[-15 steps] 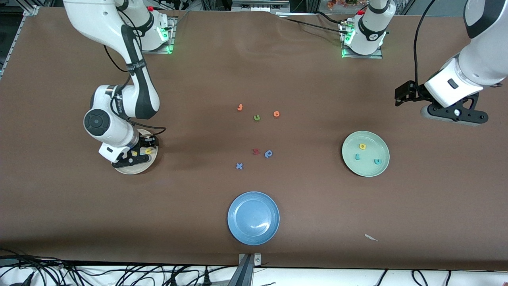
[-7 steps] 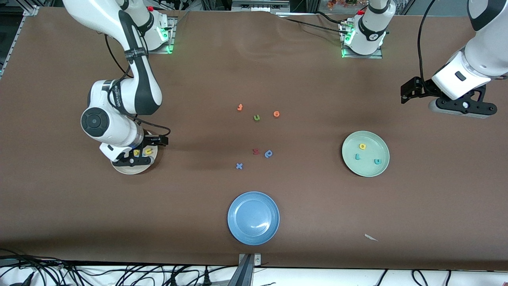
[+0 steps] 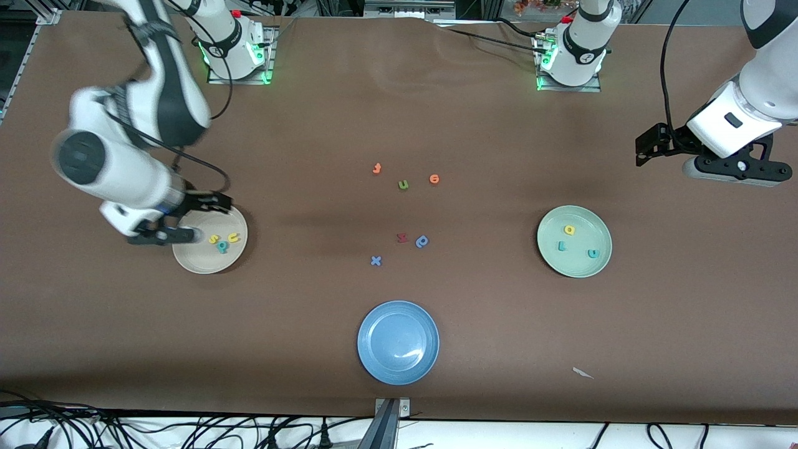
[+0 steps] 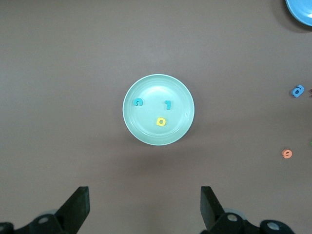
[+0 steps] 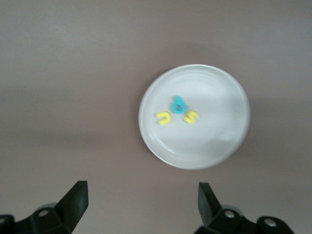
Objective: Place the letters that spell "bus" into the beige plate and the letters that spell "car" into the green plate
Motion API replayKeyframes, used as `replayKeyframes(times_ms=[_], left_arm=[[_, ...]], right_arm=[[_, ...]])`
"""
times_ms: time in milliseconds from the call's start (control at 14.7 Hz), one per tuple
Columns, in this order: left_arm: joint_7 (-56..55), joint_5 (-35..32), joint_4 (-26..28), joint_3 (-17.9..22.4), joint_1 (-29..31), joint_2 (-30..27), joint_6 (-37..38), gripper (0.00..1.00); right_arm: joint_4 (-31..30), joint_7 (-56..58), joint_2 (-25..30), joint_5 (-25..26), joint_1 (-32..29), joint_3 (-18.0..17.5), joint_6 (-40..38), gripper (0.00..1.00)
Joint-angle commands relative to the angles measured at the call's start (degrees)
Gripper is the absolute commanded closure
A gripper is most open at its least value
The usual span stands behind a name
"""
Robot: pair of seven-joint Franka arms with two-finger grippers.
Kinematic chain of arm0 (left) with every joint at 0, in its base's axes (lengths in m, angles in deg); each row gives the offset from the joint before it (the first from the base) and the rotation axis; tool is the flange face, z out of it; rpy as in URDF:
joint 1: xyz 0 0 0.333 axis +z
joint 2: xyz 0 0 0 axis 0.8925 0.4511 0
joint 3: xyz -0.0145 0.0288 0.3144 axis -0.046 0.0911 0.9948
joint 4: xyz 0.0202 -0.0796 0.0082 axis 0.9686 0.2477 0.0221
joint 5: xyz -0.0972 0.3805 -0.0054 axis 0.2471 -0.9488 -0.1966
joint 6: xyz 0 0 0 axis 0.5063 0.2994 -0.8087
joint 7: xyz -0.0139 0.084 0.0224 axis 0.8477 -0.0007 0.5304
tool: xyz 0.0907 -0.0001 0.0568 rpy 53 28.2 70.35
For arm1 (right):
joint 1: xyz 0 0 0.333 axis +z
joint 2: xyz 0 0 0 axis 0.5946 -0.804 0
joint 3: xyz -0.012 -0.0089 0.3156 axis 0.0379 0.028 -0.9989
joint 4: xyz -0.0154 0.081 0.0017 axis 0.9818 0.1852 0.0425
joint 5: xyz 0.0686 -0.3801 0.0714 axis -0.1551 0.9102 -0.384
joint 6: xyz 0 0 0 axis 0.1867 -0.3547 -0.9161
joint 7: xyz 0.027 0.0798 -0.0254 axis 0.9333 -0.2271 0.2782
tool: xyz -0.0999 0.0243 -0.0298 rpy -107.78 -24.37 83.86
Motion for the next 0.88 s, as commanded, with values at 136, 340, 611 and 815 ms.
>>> replayKeyframes(times_ms=[136,340,611,815], left_arm=[[0.25,-1.33,0.85,-0.57,1.02,-1.45,-0.1,0.0],[0.16,-1.16,0.33,-0.57,0.85,-1.1,0.87,0.0],[0.34,-1.15,-0.29,-0.57,0.59,-0.92,1.14,0.0],[0.51,-0.98,-0.29,-0.57,0.32,-0.92,1.22,0.0]], right_arm=[[-2.38,-0.05,13.14,1.73,-12.88,-11.01,-6.05,0.0],[3.56,0.03,15.81,2.08,-12.8,-10.92,-12.77,0.0],[13.16,-0.14,15.1,2.7,-11.75,-8.74,-26.15,0.0],[17.92,0.21,12.21,2.17,-9.9,-5.12,-29.08,0.0]])
